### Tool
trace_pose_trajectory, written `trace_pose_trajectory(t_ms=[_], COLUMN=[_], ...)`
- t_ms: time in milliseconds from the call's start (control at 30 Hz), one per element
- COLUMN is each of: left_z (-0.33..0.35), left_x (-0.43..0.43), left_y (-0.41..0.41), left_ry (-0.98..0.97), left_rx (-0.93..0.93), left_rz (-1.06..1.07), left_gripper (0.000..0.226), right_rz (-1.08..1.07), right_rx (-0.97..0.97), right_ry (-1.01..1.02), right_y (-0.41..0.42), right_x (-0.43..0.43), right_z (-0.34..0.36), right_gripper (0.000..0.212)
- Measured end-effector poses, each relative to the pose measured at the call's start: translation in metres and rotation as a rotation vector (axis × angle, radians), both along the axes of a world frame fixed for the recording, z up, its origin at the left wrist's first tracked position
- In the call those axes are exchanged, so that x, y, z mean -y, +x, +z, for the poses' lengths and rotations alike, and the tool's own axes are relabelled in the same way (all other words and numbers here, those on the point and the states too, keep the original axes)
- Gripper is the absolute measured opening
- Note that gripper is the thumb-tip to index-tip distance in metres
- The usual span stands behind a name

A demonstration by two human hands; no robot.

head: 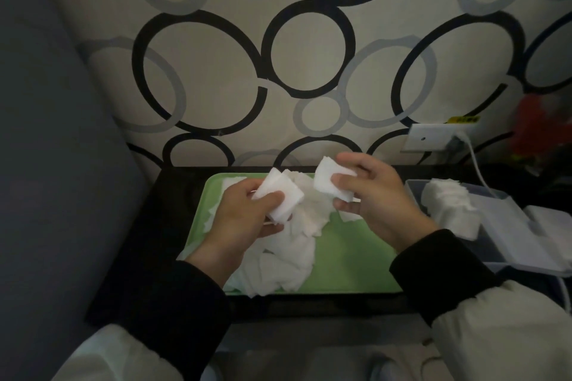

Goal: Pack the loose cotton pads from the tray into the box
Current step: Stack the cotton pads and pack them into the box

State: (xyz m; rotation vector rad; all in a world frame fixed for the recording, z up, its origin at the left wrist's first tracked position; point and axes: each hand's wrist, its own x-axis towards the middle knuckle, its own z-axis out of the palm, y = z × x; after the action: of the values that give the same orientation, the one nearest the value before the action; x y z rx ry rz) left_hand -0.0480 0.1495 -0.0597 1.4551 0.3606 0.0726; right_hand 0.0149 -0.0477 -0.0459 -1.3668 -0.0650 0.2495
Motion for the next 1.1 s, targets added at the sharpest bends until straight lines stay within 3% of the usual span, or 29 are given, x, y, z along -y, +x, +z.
trace_pose_trajectory(t_ms=[200,867,933,1100], left_z=[0.003,0.012,0.008,0.0], left_x=[0.008,0.03,0.031,0.033], left_y=[-0.007,-0.006,-0.006,-0.001], left_ry=[0.05,0.089,0.147,0.155], left_rx=[0.033,-0.005,0.029,0.067], left_rz=[-0.104,-0.266,-0.311,-0.282], left_gripper=[0.02,0.026,0.015,0.02], right_rz=[0.272,0.146,0.136,0.084], right_rx=[0.069,0.289,0.336,0.355], right_ry=[0.019,-0.543,-0.611,-0.727], right_y=[-0.017,-0.014,-0.012,-0.004], right_x=[-0.001,0.001,0.002,0.015], right_z=[0.012,0.009,0.006,0.002], right_gripper=[0.056,0.064,0.061,0.049])
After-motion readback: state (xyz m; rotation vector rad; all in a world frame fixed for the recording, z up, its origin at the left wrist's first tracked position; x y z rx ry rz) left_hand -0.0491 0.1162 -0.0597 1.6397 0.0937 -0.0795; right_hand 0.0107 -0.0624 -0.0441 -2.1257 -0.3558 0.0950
